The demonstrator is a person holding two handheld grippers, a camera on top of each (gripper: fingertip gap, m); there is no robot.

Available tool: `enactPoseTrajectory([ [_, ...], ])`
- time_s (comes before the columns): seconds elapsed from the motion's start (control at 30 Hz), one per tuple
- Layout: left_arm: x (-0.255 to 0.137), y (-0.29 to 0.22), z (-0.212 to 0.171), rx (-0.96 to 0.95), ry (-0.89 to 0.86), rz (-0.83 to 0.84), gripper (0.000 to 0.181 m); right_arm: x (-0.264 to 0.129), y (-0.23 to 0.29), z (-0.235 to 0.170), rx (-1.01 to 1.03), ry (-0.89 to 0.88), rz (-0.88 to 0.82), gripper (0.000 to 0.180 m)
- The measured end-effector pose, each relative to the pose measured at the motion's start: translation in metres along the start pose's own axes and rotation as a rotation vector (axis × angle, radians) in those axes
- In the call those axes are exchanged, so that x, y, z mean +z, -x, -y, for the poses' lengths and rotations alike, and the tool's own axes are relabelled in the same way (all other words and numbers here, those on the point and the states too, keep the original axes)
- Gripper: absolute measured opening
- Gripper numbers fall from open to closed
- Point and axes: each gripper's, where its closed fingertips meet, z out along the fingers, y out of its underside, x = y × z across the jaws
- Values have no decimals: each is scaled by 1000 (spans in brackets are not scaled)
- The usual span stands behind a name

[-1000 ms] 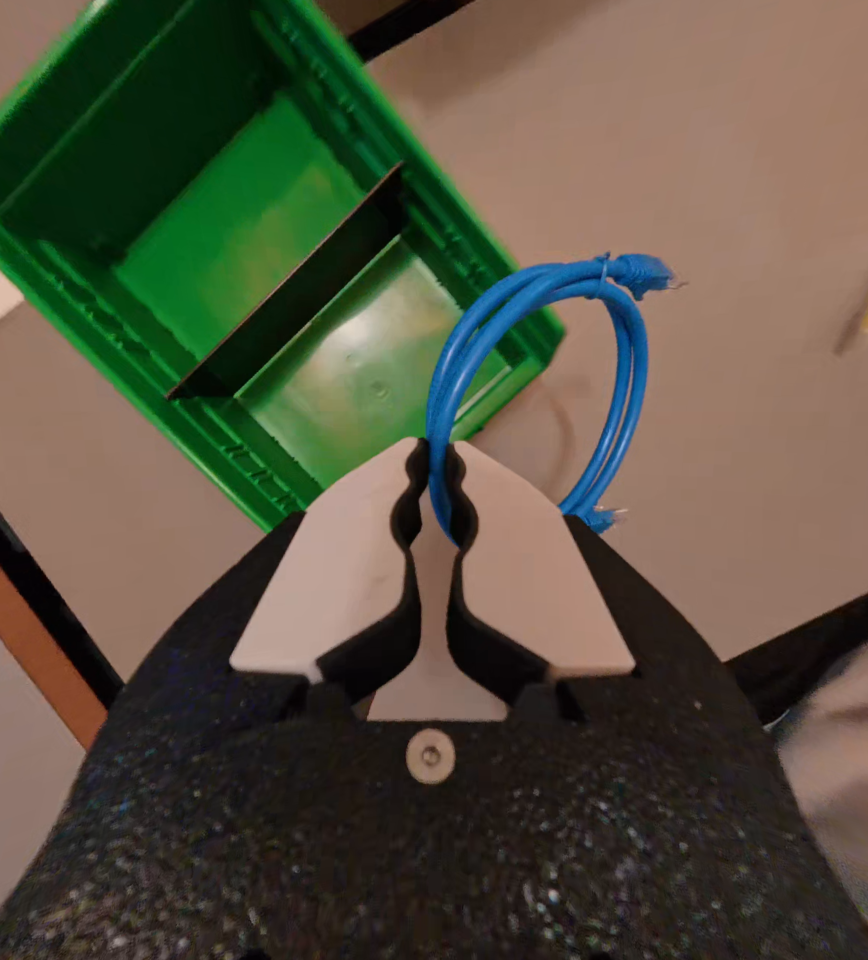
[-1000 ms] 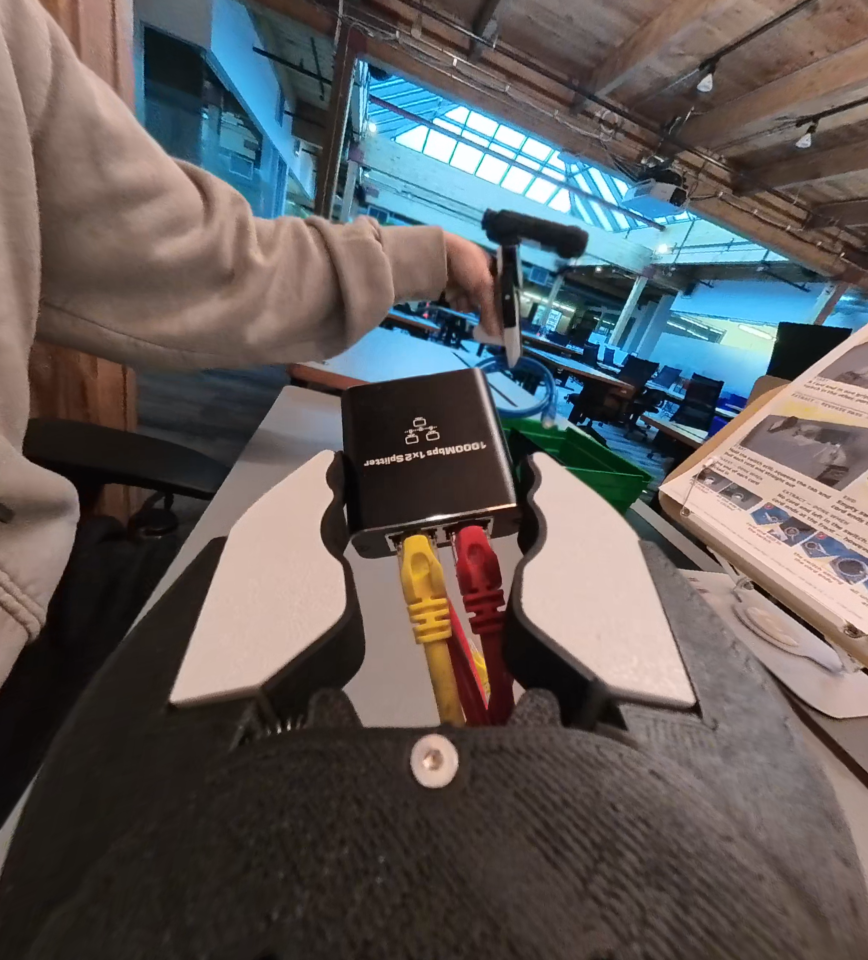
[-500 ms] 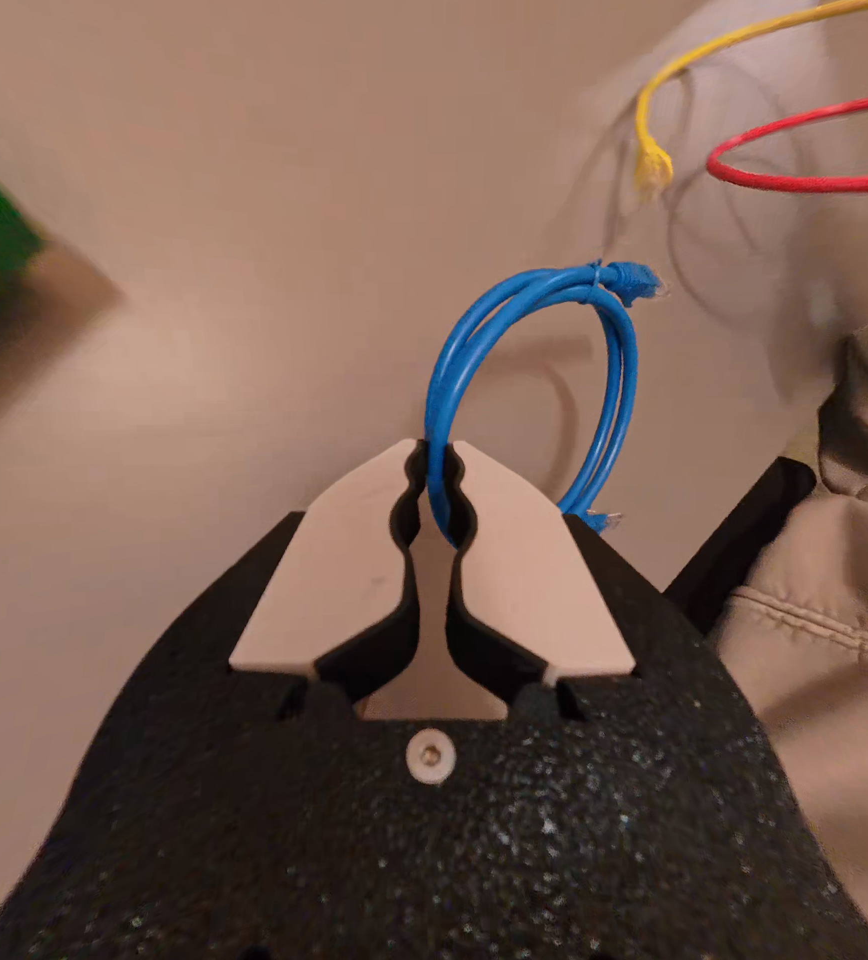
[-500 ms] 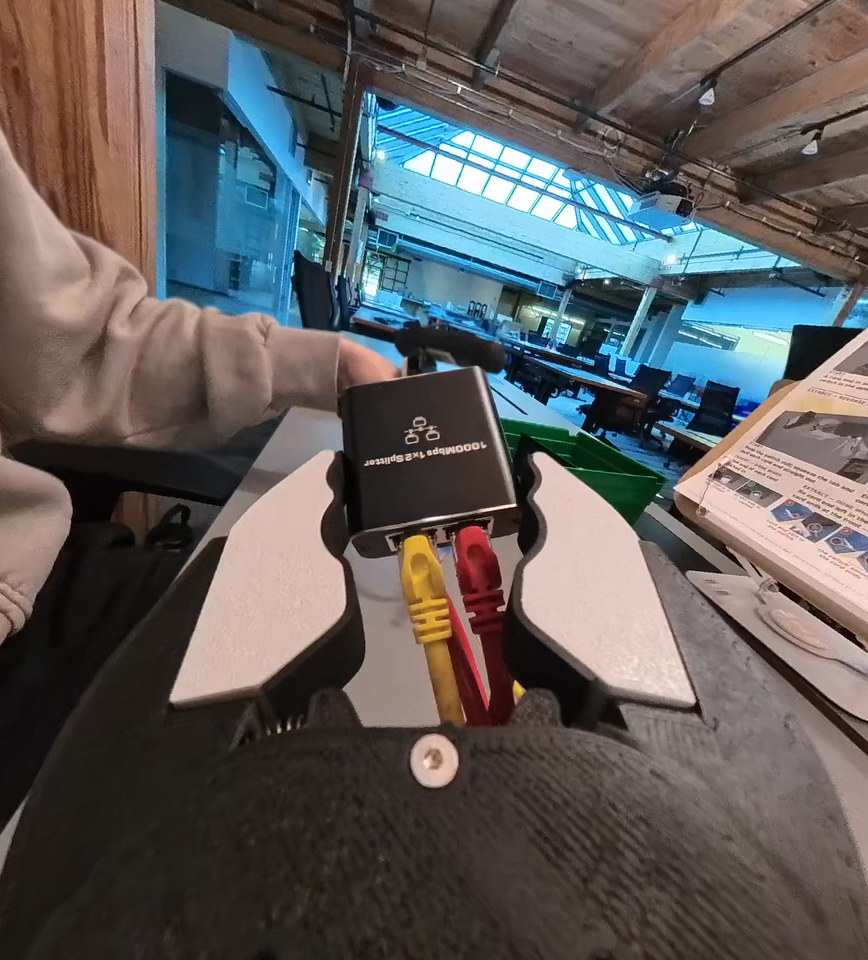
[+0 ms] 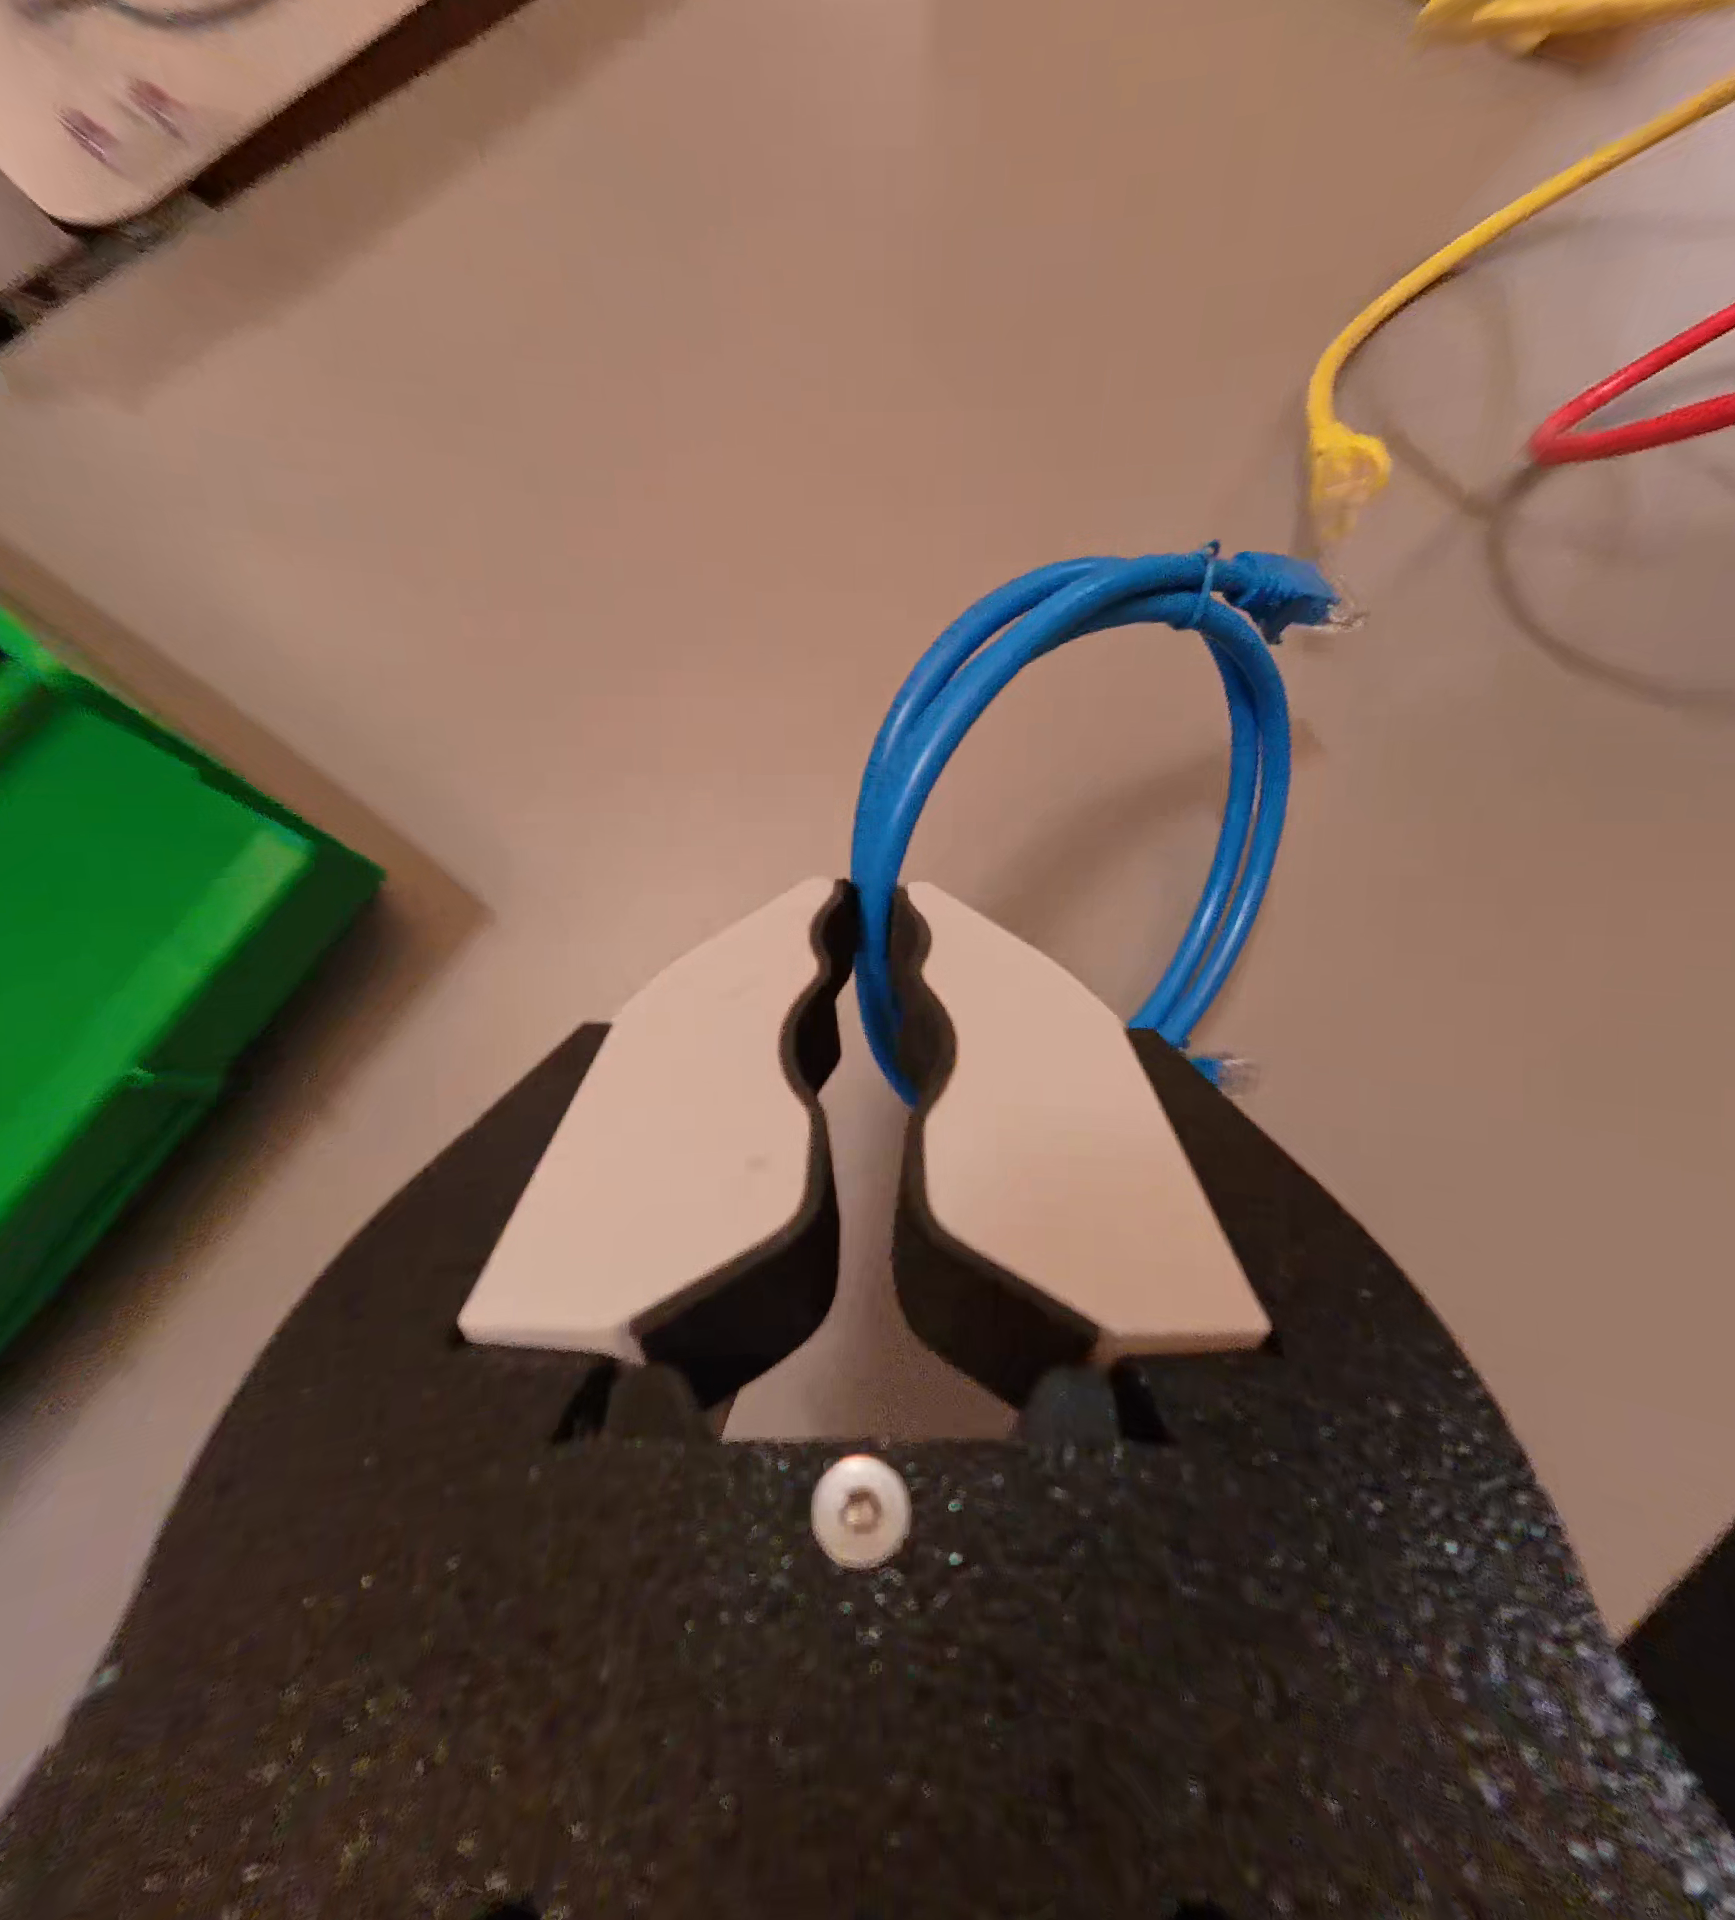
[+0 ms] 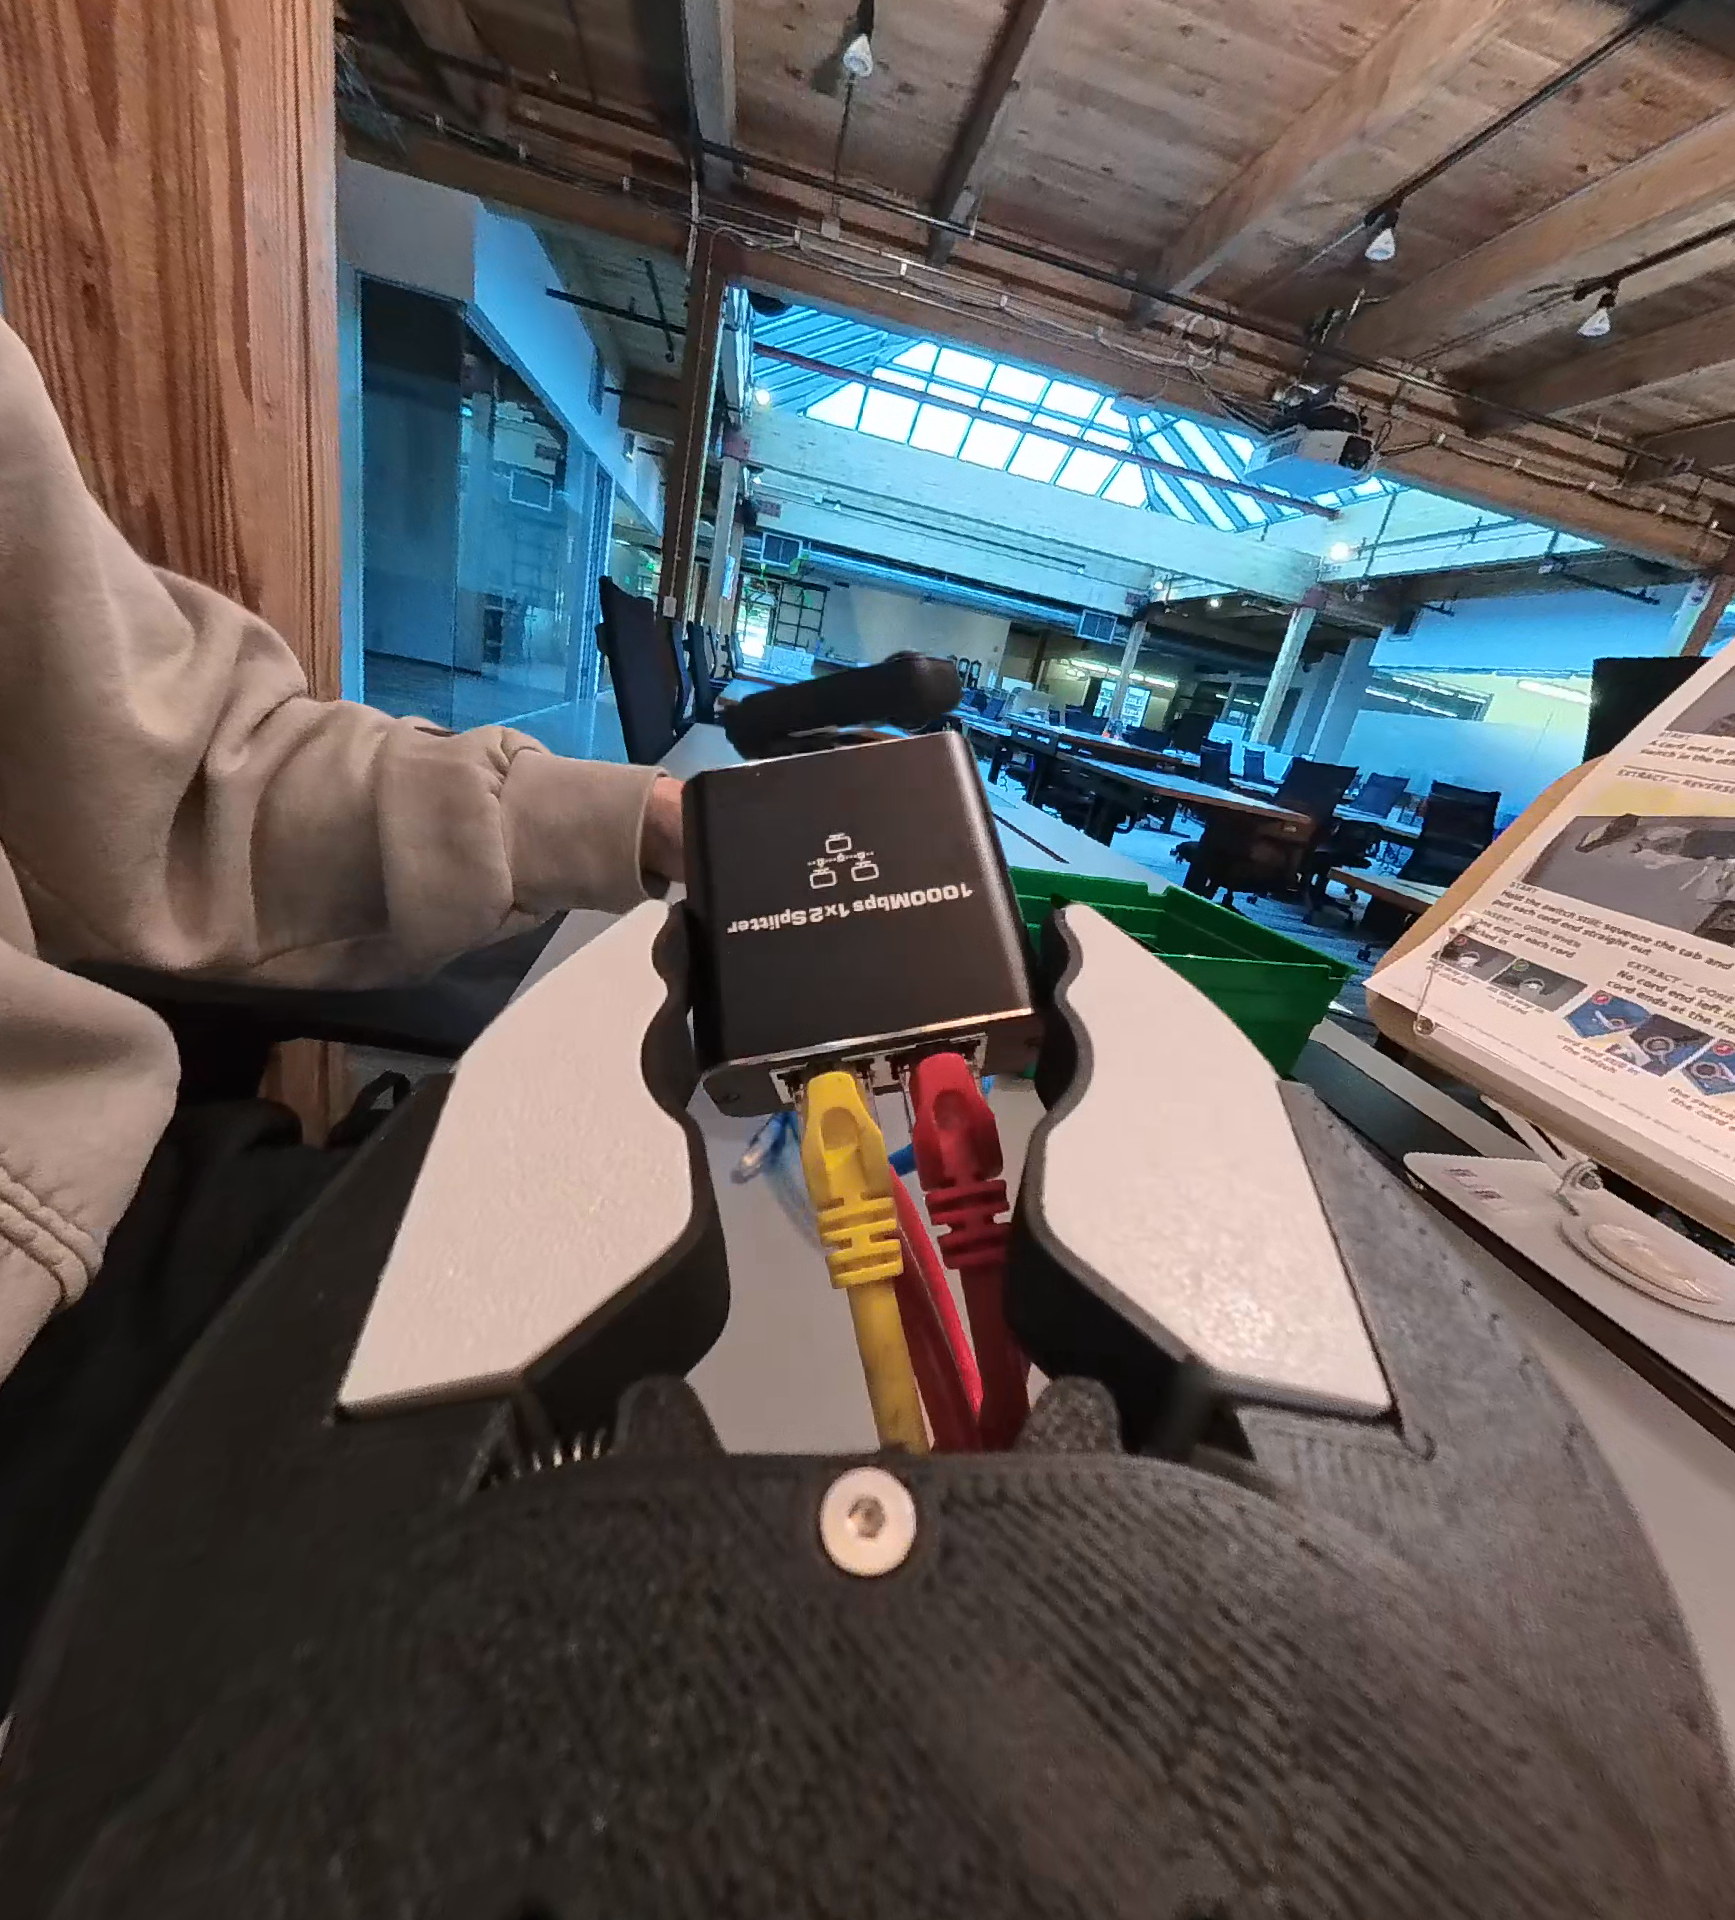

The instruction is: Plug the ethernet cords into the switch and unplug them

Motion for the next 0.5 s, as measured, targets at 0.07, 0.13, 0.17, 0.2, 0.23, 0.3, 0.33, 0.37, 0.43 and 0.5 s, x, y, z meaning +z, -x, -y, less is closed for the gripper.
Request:
enactPoseTrajectory([
  [0.07,-2,-2,4,-31,-44,-24,5,0,-1,-2,-4,13,-5,65],
  [0.13,-16,14,26,46,-183,104,6,0,-1,-3,-5,19,-7,65],
  [0.17,-29,22,41,129,-287,199,6,0,-2,-3,-5,17,-9,65],
  [0.2,-44,27,56,237,-392,297,6,0,-2,-3,-4,15,-9,65],
  [0.23,-57,29,66,363,-473,400,6,0,-2,-3,-2,14,-9,65],
  [0.3,-69,27,70,624,-555,592,6,0,-2,-4,-1,17,-9,65],
  [0.33,-67,23,64,699,-553,639,6,0,-2,-4,-1,20,-8,65],
  [0.37,-60,18,54,744,-529,641,6,1,-1,-4,-3,21,-6,65],
  [0.43,-46,5,32,802,-491,600,7,1,0,-4,-6,25,-4,65],
  [0.5,-45,-10,18,823,-518,551,8,1,0,-5,-8,35,-1,65],
])
